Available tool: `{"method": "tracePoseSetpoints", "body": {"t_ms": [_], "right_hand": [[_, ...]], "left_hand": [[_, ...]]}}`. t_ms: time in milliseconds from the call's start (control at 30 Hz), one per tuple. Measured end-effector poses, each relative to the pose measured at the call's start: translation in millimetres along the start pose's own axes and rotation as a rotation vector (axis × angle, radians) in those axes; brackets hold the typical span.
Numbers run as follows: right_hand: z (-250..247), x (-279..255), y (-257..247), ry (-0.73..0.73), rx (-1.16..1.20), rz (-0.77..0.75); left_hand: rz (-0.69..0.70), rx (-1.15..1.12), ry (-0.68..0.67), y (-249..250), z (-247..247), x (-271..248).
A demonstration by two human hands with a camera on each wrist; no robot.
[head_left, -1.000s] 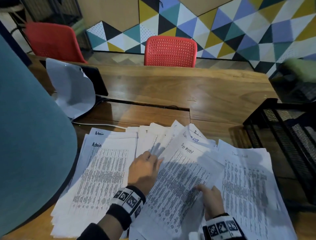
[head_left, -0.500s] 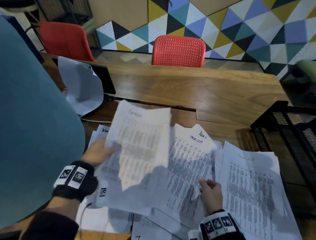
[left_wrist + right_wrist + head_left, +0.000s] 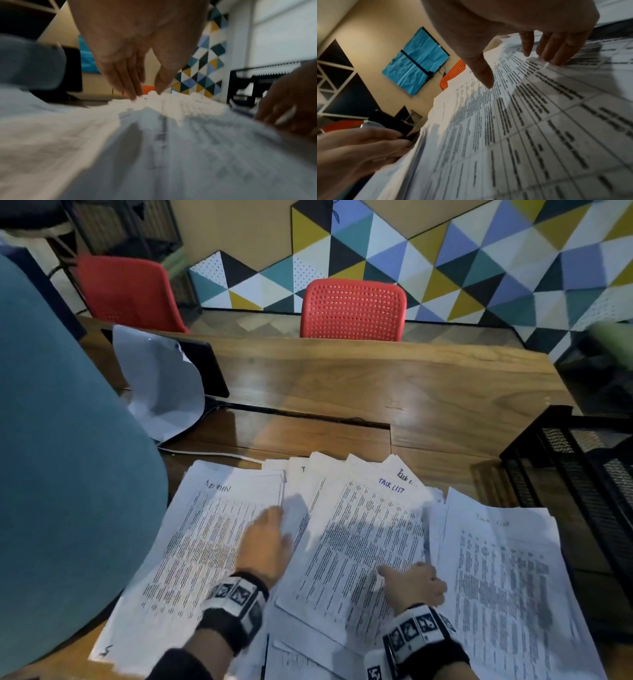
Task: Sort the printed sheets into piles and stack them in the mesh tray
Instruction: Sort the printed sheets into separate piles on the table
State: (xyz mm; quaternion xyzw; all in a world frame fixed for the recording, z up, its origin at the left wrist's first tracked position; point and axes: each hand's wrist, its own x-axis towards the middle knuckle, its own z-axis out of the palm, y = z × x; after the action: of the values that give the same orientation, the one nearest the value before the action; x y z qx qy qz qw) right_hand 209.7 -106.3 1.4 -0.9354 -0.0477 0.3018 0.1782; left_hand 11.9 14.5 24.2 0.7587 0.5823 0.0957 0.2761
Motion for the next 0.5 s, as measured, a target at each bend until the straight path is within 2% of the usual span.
{"method": "tracePoseSetpoints", "body": {"t_ms": [67,167,267,367,500], "right_hand": [[-5.8,6.2,3.3,-0.043,0.146,0.022],[-15.7,13.4,11.1,-0.139,0.386,0.013],[-21.5,17.8,18.0,-0.285,0.523,-0.064],[-20.8,22.6,19.9,-0.303,0.490,-0.175],[-25.9,28.3,20.1,-0.378,0.605,-0.195]], "left_hand": [[-0.120,-0.144,-0.190,19.6,19.9,9.6],[-0.244,-0.285,-0.247,32.4,31.4,24.9],[-0.224,-0.351,-0.348,29.8,33.7,29.8],[-0.274,-0.490,-0.405,18.0,33.0,25.8],[-0.259,-0.718,-0.391,9.3,25.7,14.9]]}}
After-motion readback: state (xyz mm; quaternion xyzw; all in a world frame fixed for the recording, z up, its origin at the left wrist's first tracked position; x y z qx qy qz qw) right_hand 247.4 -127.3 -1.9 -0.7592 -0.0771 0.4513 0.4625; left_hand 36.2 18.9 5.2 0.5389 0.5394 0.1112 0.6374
